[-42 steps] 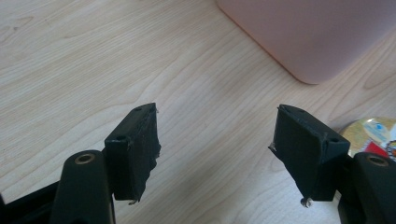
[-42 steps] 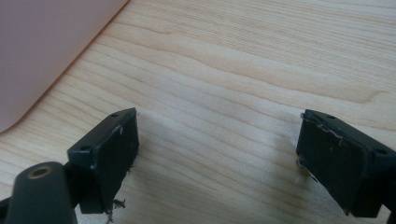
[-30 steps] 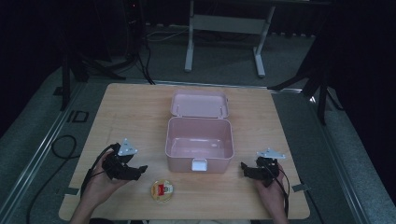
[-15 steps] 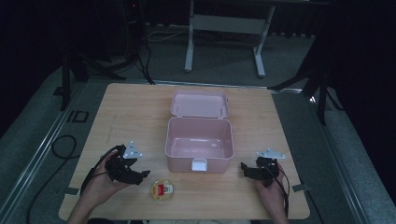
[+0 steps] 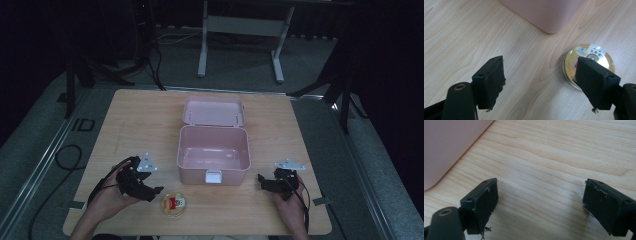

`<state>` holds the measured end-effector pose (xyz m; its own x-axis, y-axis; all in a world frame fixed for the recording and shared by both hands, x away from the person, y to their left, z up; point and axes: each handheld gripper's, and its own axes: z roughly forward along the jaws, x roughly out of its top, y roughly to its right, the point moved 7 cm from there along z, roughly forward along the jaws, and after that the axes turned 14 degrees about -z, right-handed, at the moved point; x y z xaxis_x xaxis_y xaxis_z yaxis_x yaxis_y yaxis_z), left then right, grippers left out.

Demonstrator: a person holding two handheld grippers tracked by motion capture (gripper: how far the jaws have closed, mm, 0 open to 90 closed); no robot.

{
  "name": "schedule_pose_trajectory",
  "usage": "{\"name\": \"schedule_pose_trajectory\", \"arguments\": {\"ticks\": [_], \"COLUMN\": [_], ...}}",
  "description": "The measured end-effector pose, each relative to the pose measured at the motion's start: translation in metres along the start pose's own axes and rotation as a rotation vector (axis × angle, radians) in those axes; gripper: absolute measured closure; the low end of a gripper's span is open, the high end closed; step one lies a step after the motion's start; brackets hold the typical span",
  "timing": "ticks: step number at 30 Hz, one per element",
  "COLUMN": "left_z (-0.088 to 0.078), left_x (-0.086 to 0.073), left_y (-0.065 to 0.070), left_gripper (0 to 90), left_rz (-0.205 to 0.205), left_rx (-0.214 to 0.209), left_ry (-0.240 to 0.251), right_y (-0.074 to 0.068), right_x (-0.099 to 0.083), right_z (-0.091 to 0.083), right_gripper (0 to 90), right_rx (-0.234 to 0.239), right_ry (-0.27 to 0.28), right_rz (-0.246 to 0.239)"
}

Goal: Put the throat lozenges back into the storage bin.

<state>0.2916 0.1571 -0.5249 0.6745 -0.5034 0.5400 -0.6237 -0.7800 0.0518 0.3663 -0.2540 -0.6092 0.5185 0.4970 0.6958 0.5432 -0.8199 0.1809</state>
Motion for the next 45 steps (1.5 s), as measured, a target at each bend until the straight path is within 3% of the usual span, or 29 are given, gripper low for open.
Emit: {"name": "schedule_pose_trajectory", "arguments": {"ticks": [8, 23, 45], "left_z": [0.0, 0.004, 0.015], "left_x": [0.004, 0.009, 0.007], "left_y": [0.01, 0.024, 0.046], "left_gripper": [23.5, 22.9, 22.2], "left_rz": [0.055, 0.113, 0.241], "left_rx": [-0.025, -0.056, -0.099], "left_ry": [-0.026, -0.057, -0.167], "right_y": [0.0, 0.0, 0.0], "right_x": [0.0, 0.0, 0.0], "right_z": [0.0, 0.0, 0.0], "right_gripper": [12.8, 12.8, 12.8], "right_rx": [0.0, 0.0, 0.0], "right_ry": [0.001, 0.001, 0.001], "right_rz": [0.0, 0.0, -0.001]}}
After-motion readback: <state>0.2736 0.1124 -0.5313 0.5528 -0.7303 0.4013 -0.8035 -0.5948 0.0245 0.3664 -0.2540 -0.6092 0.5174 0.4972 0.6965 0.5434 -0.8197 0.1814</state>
